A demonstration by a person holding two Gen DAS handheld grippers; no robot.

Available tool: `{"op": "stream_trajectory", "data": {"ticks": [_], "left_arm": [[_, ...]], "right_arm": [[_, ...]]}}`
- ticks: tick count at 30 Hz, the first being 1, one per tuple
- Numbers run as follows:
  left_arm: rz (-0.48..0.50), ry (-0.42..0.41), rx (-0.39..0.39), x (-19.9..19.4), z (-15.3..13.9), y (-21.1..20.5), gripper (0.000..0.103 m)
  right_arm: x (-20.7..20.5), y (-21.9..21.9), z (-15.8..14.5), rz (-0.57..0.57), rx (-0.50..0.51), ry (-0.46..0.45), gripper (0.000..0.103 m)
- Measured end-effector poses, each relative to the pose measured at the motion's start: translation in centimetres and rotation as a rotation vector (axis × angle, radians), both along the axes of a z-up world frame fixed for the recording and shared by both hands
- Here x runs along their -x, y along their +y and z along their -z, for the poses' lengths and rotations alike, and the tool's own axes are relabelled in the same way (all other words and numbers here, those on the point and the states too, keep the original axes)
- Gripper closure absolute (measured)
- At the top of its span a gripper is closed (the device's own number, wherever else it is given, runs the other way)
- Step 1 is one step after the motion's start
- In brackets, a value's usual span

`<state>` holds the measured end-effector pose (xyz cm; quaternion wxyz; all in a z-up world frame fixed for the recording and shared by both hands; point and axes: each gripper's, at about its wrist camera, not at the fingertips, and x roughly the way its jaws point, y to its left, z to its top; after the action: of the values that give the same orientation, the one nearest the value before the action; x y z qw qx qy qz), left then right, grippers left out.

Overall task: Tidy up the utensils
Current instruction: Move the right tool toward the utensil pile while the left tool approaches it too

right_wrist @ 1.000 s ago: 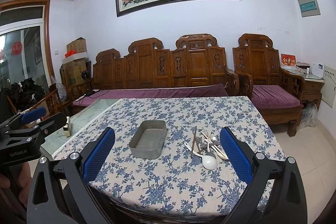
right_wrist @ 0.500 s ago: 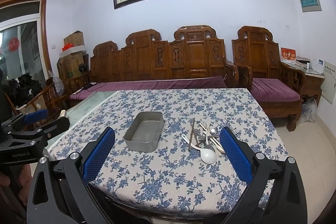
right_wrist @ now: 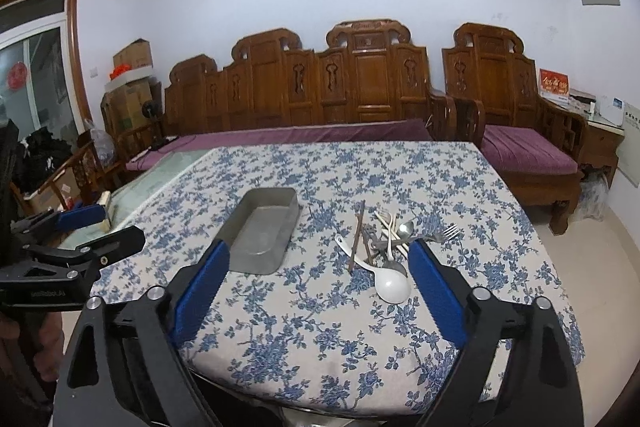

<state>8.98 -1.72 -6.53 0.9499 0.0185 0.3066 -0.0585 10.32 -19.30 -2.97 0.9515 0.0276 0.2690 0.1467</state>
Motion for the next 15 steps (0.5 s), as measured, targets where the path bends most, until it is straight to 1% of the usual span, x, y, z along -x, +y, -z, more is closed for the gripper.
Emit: {"op": "stream_trajectory", "data": {"ticks": [2,6,11,15], "left_arm": [[0.015,0.008,-0.003,-0.8,0.6,-0.1,0.006],[0.047,0.030,0.015,-2.4,1.6,-0.3,0.006],[0.086,0.063,0.030,-4.5,2.8,-0.9,0.006],[0.113,0.087,0.039,-6.2,3.8,-1.6,0.006]], "right_arm": [[-0.8,-0.4,0.5,0.001,0.004,0.010,0.017],[-3.0,-1.6,1.5,0.004,0.022,0.038,0.025],[-6.5,-2.4,3.3,-0.022,0.090,0.100,0.033],[-9.5,-2.8,5.4,-0.051,0.153,0.129,0.040]]}}
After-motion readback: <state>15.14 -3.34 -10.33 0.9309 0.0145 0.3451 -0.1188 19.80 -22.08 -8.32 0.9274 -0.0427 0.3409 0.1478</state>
